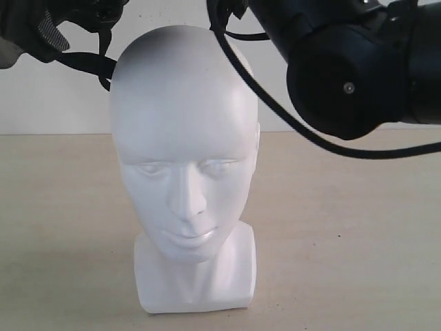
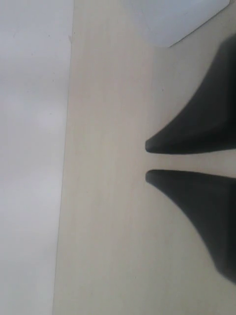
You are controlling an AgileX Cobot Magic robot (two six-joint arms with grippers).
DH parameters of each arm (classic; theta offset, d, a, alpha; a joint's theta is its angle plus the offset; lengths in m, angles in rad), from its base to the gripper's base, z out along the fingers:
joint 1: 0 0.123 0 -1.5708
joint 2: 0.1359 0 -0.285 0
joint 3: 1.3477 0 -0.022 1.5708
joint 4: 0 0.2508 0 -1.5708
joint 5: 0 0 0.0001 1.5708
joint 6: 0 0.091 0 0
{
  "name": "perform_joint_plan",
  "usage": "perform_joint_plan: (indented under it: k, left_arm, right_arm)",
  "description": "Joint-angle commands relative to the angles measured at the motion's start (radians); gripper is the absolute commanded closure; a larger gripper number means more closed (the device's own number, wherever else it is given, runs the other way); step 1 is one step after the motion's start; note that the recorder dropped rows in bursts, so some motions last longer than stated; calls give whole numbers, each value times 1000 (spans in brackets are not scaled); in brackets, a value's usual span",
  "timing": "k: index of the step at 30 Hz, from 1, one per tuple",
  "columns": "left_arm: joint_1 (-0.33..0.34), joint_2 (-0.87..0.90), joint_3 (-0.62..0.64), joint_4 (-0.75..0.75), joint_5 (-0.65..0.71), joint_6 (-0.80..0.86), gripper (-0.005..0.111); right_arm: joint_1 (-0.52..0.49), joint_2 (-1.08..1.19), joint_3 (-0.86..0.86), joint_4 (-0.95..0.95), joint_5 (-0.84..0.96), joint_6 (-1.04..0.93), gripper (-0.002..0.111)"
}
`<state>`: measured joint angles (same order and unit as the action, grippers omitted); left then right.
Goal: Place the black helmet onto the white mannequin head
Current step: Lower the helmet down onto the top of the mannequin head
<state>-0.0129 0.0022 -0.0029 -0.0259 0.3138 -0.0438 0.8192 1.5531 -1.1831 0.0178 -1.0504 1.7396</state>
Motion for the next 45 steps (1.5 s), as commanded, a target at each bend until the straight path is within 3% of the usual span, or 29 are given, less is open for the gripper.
perform_joint_plan:
  k: [1, 10, 24, 45]
  left_arm:
    - [3, -2, 3, -3, 0, -9, 94]
    - [3, -2, 3, -3, 0, -9, 94]
    - [3, -2, 3, -3, 0, -9, 94]
    - [3, -2, 3, -3, 0, -9, 94]
  right_arm:
    - [4, -30, -13, -18, -106, 18, 109]
    - [4, -137, 187, 49, -133, 4, 109]
    - [4, -183, 202, 24, -84, -29, 109]
    - [4, -198, 346, 160, -143, -79, 109]
